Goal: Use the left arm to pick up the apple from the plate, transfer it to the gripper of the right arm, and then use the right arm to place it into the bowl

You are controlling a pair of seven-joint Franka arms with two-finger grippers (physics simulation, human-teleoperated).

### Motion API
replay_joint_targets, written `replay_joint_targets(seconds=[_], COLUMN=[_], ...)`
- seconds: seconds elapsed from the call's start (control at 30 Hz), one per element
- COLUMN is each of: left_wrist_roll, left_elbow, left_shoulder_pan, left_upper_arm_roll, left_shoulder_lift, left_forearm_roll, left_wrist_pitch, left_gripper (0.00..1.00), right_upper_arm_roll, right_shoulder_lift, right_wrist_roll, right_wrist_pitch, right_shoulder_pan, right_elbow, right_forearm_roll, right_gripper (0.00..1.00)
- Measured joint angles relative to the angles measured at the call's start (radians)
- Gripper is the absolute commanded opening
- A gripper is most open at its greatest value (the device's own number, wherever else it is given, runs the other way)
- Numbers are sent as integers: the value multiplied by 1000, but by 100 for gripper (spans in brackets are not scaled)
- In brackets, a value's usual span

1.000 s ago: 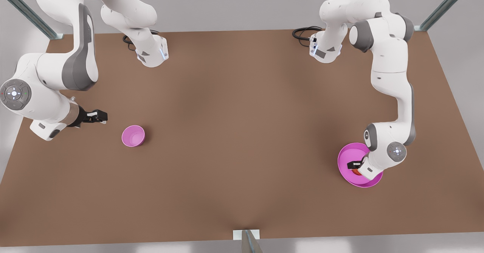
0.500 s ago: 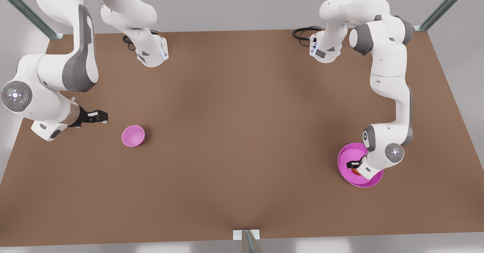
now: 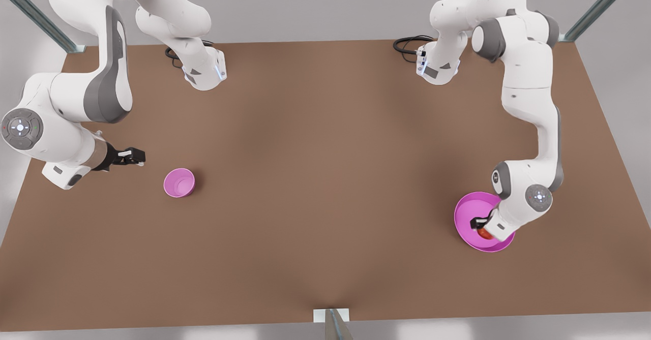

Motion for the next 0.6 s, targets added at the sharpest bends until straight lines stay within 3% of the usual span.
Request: replay_joint_targets(seconds=[0.1,0.17,0.27,0.43,0.6], left_wrist_roll=[-39,-63,-118,-215,-241], left_elbow=[-5,15,98,293,428], left_shoulder_pan=[-23,-35,-36,-41,-64], left_upper_arm_roll=[-81,-135,-311,-557,-711], left_shoulder_lift=[-64,-73,-64,86,278], left_forearm_roll=[-93,-187,-267,-467,-615], left_wrist_pitch=[0,-23,-107,-200,-200], left_gripper=[76,76,76,76,77], right_upper_arm_roll=[2,6,32,160,260], right_shoulder_lift=[75,179,346,588,650], right_wrist_roll=[-16,-41,-117,-307,-570], right_wrist_pitch=[-2,-7,-16,-19,116], right_shoulder_pan=[-1,-1,0,-71,-85], right_elbow=[58,107,174,221,232], right_forearm_roll=[67,225,480,865,996], right_gripper=[100,100,100,100,100])
